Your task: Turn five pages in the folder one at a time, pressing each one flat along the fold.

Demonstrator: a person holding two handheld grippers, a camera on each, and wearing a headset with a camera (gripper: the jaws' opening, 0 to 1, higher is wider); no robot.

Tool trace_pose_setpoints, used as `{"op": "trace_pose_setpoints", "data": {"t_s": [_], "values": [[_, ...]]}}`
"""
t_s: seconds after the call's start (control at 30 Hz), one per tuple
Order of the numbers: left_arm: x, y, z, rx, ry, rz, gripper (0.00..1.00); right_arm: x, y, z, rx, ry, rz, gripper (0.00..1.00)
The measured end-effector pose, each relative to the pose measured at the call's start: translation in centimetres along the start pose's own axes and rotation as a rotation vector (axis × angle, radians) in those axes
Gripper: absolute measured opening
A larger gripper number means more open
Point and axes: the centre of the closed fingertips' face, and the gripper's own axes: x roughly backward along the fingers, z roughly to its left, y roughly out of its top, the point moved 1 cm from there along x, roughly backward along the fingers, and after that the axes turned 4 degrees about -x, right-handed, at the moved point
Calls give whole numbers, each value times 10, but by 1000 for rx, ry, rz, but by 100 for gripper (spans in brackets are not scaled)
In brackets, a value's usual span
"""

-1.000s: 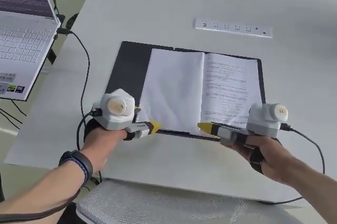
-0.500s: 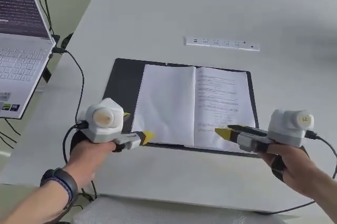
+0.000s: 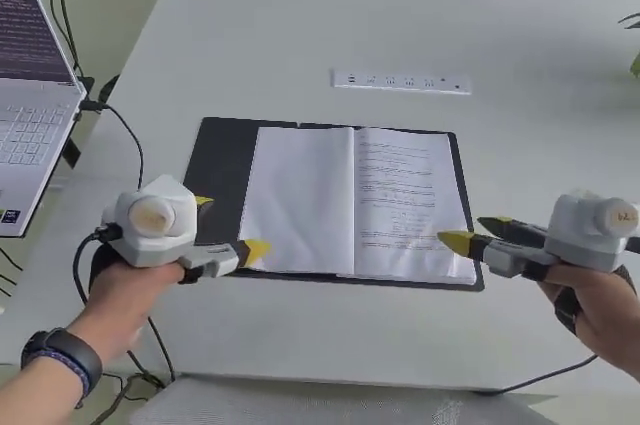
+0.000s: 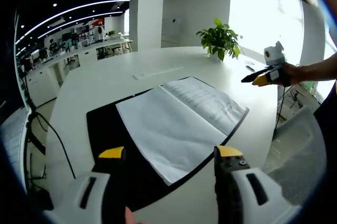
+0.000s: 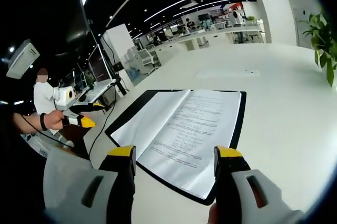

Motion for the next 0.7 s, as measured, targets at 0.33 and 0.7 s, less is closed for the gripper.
{"op": "trace_pose_setpoints", "data": {"t_s": [0.33, 0.7], "values": [[31, 12, 11, -9, 36, -35, 73, 31, 1, 5, 51, -60, -14, 64], [45, 3, 10, 14, 61, -39, 76, 45, -14, 9, 71, -78, 11, 70]]}}
